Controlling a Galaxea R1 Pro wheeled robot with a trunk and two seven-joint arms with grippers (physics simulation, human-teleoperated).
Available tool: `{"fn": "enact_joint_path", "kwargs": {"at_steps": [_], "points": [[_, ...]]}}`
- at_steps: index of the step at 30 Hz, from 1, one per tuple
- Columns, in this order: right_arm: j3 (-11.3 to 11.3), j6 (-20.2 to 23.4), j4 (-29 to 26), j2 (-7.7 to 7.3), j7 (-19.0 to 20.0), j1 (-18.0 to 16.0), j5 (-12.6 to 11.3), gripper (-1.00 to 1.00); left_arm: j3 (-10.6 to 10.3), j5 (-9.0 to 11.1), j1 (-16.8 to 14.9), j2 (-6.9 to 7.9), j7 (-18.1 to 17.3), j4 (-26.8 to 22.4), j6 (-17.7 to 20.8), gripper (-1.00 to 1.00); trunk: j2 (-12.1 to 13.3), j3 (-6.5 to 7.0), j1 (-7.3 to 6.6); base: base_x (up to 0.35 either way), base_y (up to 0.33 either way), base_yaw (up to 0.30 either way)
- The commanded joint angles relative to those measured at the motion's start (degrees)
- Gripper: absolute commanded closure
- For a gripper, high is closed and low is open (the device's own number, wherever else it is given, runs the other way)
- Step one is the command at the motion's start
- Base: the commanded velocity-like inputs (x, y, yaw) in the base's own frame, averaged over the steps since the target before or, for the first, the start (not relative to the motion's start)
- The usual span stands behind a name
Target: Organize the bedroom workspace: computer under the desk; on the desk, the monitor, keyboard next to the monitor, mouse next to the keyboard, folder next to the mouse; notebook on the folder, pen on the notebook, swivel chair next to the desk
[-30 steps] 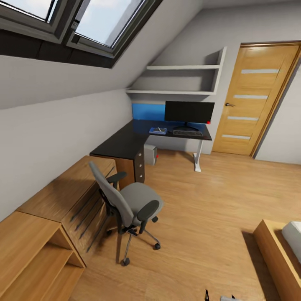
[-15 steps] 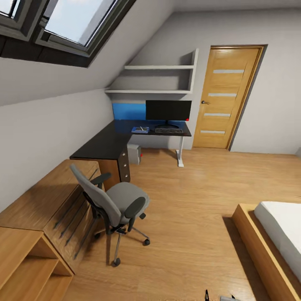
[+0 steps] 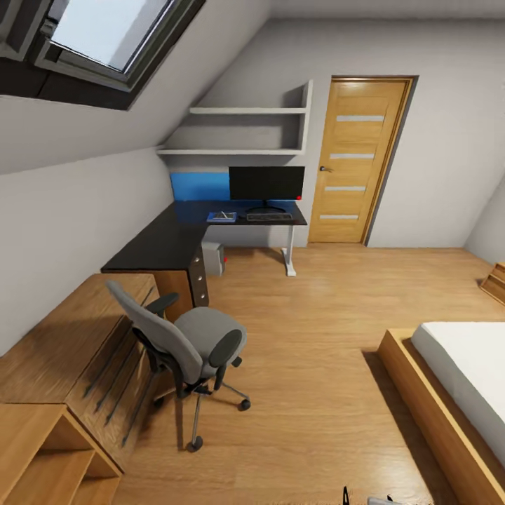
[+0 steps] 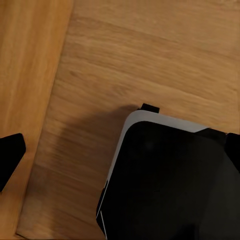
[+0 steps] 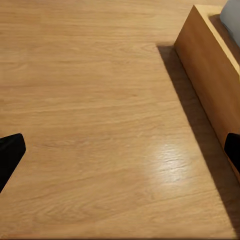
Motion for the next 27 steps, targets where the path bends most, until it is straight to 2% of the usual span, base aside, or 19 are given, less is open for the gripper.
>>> {"fn": "enact_joint_path", "kwargs": {"at_steps": [1,13,18,27], "points": [[0.49,-0.16,0.13,0.07,-0.34,-0.06,-0.21,-1.0,-0.44,0.61,-0.01,0.06,0.4,-0.07,-0.23,-1.0,-0.11,-0.11,0.03,-0.106,0.317,-0.011],[0.5,-0.15,0.15,0.13,-0.28,-0.1,-0.2,-1.0,-0.44,0.61,-0.01,0.06,0.4,-0.07,-0.2,-1.0,-0.11,-0.11,0.03,-0.119,0.148,-0.001],[0.5,-0.15,0.15,0.13,-0.25,-0.07,-0.2,-1.0,-0.44,0.59,-0.01,0.06,0.4,-0.06,-0.26,-1.0,-0.11,-0.11,0.03,-0.026,0.05,0.0],[0.5,-0.15,0.15,0.13,-0.25,-0.06,-0.2,-1.0,-0.44,0.54,-0.01,0.06,0.4,-0.06,-0.29,-1.0,-0.11,-0.11,0.03,-0.002,0.225,0.0]]}}
